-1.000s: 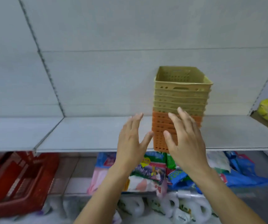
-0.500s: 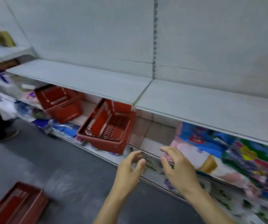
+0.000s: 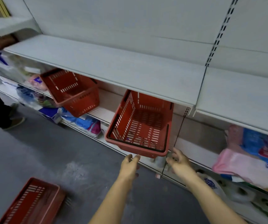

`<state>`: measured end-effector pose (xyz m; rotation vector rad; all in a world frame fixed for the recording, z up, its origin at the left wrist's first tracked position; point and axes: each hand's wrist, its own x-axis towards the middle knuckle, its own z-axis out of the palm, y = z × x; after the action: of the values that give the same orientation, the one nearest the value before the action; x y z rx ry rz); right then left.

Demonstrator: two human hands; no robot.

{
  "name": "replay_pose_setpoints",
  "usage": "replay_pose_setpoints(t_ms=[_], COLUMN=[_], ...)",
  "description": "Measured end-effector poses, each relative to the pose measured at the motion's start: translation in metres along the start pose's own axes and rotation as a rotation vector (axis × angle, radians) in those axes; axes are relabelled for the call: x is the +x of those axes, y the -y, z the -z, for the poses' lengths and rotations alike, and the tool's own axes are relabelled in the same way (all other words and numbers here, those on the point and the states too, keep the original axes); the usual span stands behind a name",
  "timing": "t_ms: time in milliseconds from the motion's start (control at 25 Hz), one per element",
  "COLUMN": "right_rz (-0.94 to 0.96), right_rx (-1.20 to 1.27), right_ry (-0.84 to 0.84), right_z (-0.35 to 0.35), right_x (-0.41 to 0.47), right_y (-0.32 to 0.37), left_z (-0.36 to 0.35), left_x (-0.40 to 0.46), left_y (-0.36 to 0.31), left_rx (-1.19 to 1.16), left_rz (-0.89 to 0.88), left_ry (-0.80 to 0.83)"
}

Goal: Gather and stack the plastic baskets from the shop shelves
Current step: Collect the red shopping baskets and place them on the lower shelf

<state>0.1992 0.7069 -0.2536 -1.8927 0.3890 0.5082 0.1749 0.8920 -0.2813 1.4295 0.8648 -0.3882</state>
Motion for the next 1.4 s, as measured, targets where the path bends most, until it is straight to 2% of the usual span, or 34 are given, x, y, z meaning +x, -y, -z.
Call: replay_pose_setpoints(t_ms=[120,240,320,400,520,640,760,960,1080,1400], right_rz=[-0.022,0.026,0.021,0.012,-0.016,-0.029,-0.058,-0.07,0.011,0.115], right_rx=[0.077,0.132,0.171,0.193,0.244,0.299,0.338,0.323,0.185,0.033], right_ry=[0.071,0.011,0.019,0.069,0.076,0.087,0.029,0.033,0.05,0.307], right_z=[-0.019,-0.036,-0.04,-0.038,-0.032,-0.037,-0.053,-0.098,-0.131,-0.268], right_x=[0.026,0.037,0.035,0.037,0.054,0.065,0.061,0.027,-0.004,-0.053], right_y=[-0.009,-0.026,-0.031,-0.035,-0.032,-0.027,-0.039,-0.043,-0.034,0.01], left_z=[-0.022,-0.046,-0.052,-0.046,-0.015,0.025,0.055,0.096,0.127,0.239], left_x=[0.033,0.057,0.071,0.075,0.06,0.034,0.01,-0.034,-0.064,-0.118], left_y=[-0.002,-0.004,-0.005,-0.003,0.008,0.039,0.07,0.1,0.117,0.148], left_rx=[-0.146,-0.364,-0.447,-0.489,-0.421,-0.329,-0.28,-0.322,-0.364,-0.575], left_rz=[0.067,0.107,0.048,-0.022,-0.12,-0.135,-0.124,-0.188,-0.163,-0.204], left_ry=[0.03,0.039,-0.019,-0.144,-0.277,-0.298,-0.287,-0.381,-0.51,-0.746])
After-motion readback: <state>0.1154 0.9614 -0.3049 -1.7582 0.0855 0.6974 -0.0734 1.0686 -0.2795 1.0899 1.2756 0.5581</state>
